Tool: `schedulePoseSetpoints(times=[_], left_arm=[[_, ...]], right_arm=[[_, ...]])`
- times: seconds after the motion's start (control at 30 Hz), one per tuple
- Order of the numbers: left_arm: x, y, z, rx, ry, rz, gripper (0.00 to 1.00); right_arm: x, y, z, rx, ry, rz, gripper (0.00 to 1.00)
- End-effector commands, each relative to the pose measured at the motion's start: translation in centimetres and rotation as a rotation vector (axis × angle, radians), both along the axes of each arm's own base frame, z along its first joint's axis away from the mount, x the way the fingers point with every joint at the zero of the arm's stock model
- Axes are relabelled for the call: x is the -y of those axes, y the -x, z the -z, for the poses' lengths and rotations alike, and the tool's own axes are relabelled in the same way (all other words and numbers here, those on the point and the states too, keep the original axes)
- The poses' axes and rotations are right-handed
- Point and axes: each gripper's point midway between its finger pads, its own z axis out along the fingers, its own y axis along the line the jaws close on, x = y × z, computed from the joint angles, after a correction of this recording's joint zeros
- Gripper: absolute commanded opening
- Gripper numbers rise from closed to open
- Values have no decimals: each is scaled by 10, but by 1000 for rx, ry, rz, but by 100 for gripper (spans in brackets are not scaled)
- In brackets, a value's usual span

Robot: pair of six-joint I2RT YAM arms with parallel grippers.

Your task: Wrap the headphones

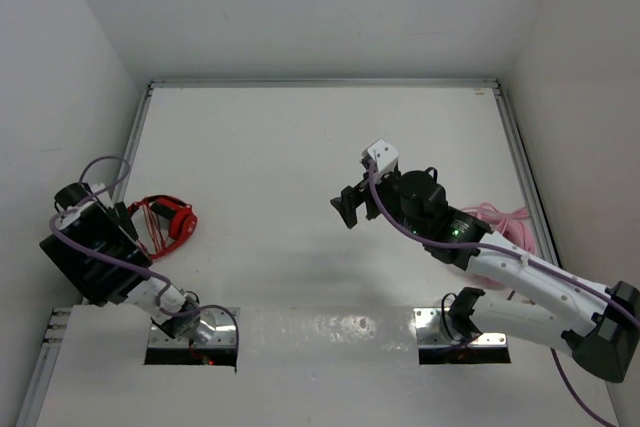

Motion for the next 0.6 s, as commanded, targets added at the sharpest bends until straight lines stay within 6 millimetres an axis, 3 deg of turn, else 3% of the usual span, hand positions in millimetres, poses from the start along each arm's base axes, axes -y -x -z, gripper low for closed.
schedulePoseSetpoints(times=[0.0,0.23,0.5,0.57], left_arm=[[-4,0,-15,17,-17,3,68],[0,-2,-52,64,-52,57,72],[3,6,-58,12,-38,92,75],[1,3,-60,24,-44,91,69]], right_arm=[[-1,-3,-18,60,-41,11,99],[-4,-4,-20,71,-30,-4,99],[-5,-5,-22,76,-17,-15,99],[-5,-4,-23,77,-18,-17,99]])
